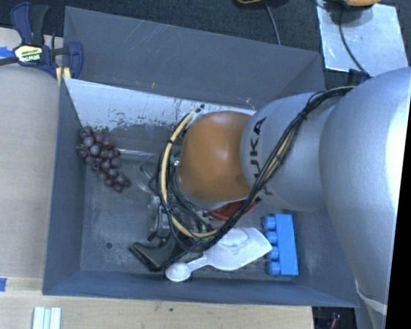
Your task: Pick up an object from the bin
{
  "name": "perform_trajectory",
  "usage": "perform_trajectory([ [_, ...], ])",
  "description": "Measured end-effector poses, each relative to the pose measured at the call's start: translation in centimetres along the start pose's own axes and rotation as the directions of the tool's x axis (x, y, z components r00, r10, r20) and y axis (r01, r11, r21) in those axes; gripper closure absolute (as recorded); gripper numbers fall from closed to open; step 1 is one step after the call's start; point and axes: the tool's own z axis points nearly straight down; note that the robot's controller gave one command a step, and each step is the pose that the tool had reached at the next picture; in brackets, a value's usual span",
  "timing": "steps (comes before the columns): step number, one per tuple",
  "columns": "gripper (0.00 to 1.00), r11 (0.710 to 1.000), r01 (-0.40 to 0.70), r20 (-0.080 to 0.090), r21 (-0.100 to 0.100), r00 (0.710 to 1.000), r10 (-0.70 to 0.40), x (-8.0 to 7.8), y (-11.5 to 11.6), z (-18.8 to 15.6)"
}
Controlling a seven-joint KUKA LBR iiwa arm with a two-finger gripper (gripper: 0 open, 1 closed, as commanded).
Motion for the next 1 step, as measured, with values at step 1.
perform_trajectory([
  [1,1.00,1.000,0.000,-0.008,0.001,1.000,0.000,0.08,-0.01,-4.22],
])
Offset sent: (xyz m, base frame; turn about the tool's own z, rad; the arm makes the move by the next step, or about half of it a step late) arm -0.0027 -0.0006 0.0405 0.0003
